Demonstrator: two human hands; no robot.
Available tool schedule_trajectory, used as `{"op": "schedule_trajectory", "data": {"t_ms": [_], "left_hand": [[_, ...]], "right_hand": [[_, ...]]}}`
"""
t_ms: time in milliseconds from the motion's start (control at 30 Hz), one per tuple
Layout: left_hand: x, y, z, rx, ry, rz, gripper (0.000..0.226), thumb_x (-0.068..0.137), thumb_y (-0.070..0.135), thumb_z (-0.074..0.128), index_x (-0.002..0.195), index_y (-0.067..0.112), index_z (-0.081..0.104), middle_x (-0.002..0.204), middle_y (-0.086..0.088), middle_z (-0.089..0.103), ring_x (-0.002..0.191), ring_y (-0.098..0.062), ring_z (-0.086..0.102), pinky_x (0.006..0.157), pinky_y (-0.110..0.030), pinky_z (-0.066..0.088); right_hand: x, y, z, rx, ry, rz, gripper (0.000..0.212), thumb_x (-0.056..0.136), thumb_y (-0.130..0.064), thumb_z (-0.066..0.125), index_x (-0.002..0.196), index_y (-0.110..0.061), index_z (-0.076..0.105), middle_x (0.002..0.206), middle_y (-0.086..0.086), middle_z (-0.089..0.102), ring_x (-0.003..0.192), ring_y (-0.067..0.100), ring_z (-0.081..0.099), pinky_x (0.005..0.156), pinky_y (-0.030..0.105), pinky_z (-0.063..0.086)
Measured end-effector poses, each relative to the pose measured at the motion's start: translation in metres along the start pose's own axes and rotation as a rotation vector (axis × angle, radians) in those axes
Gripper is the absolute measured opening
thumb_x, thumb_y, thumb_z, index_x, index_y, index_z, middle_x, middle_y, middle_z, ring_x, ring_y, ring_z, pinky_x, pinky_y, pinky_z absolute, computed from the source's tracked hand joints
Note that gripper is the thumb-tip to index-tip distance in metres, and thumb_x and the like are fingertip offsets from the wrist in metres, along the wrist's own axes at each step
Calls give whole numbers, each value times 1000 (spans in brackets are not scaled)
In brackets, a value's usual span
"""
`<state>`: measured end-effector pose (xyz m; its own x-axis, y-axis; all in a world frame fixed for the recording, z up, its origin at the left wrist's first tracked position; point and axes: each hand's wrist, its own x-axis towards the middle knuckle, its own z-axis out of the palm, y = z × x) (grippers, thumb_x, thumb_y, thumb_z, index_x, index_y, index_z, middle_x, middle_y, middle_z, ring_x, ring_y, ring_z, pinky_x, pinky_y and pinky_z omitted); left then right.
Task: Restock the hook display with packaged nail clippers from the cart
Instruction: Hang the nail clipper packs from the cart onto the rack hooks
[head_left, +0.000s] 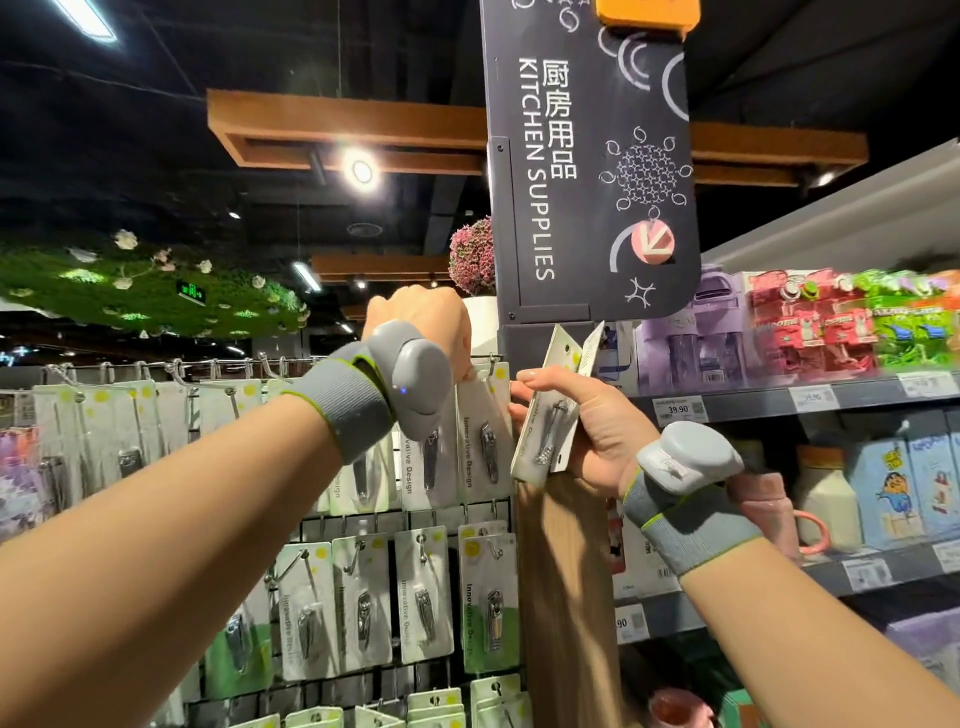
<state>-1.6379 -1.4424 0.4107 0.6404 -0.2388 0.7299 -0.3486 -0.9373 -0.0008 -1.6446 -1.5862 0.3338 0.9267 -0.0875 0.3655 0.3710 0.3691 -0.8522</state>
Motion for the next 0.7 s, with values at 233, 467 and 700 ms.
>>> {"op": "schedule_trajectory", "data": {"t_ms": [233, 467, 700], "left_hand": [[7, 1, 10, 3, -77, -30, 12, 82, 27, 69, 93, 22, 70, 98, -2, 66, 85, -24, 57, 80, -33, 40], [-30, 14, 2, -535, 172, 288, 27, 89, 38, 59, 88, 14, 72, 81, 0, 69, 76, -15, 64, 72, -30, 53], [-43, 19, 8, -511, -13, 328, 19, 82, 26, 71, 92, 11, 73, 85, -2, 71, 79, -17, 65, 77, -34, 55]], "right_hand": [[-1, -1, -5, 36, 89, -45, 1, 79, -10, 69, 79, -10, 68, 79, 5, 68, 64, 15, 66, 65, 30, 54], [-9, -13, -5, 93, 145, -84, 18, 74, -13, 74, 89, -7, 68, 81, 7, 70, 71, 20, 67, 62, 30, 53], [-22, -14, 4, 94, 73, -16, 29, 76, -22, 73, 101, -10, 66, 85, 11, 67, 65, 22, 66, 59, 30, 54]]}}
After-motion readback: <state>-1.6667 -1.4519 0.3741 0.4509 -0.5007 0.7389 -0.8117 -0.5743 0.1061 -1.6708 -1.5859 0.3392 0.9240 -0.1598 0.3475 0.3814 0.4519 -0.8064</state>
